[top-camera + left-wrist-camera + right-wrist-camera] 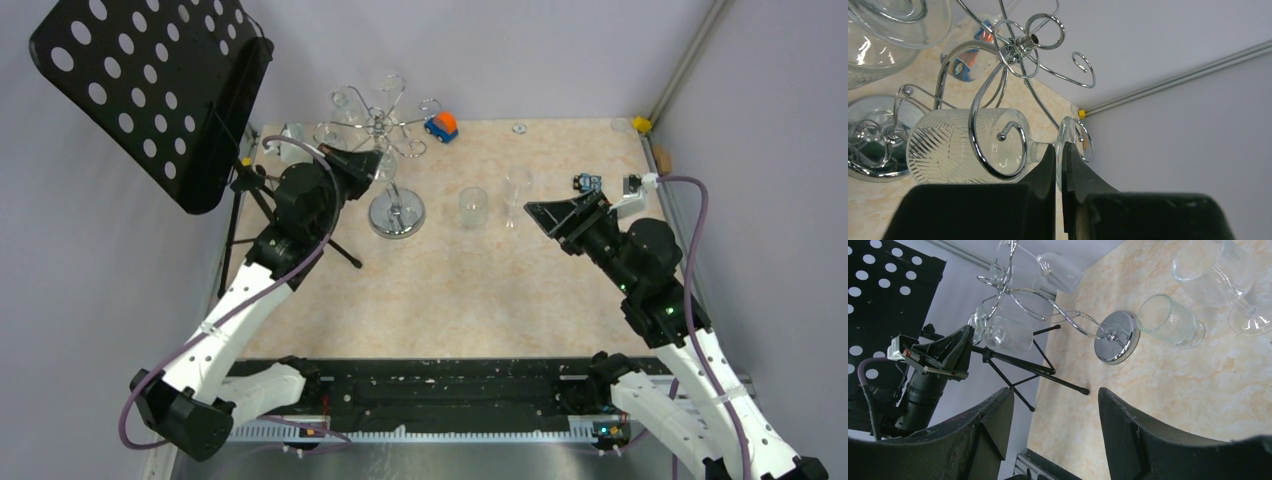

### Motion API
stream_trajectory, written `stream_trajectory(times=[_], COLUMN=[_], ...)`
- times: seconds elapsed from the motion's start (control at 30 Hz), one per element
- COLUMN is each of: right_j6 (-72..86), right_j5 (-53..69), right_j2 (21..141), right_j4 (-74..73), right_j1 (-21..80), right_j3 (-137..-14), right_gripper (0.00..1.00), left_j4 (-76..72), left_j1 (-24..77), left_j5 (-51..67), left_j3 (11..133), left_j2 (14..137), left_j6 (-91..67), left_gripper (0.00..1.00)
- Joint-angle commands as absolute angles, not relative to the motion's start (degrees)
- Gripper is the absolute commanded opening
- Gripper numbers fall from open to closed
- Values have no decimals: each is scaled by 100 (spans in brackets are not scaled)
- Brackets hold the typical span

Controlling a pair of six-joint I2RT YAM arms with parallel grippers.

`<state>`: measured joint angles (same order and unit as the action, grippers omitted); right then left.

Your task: Take the wine glass off the wine glass rack

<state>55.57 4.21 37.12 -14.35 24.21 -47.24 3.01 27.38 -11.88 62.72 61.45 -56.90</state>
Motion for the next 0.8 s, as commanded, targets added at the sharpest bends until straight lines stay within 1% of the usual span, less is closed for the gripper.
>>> stream_trajectory(times=[0.0, 0.3, 0.53, 0.77], right_j6=[5591, 5484, 5514, 5566], right_j5=[466, 701, 869, 1296], right_j2=[3678, 3846, 3702, 3558], right_j4=[-1203, -1277, -926, -337], right_j1=[2426, 2428, 2426, 2430], right_j3=[-4689, -4818, -4618, -4348], right_gripper=[64, 67, 75, 81], left_j4=[217, -125, -221, -935], left_j1=[2785, 2954, 3414, 3875], left_j5=[-1126, -722, -613, -275], left_j3=[6494, 6242, 6095, 5771], left_j2=[5802, 5559, 5443, 5355], left_j6=[-5757, -6305, -6765, -7455], left_gripper=[0, 0, 0, 0])
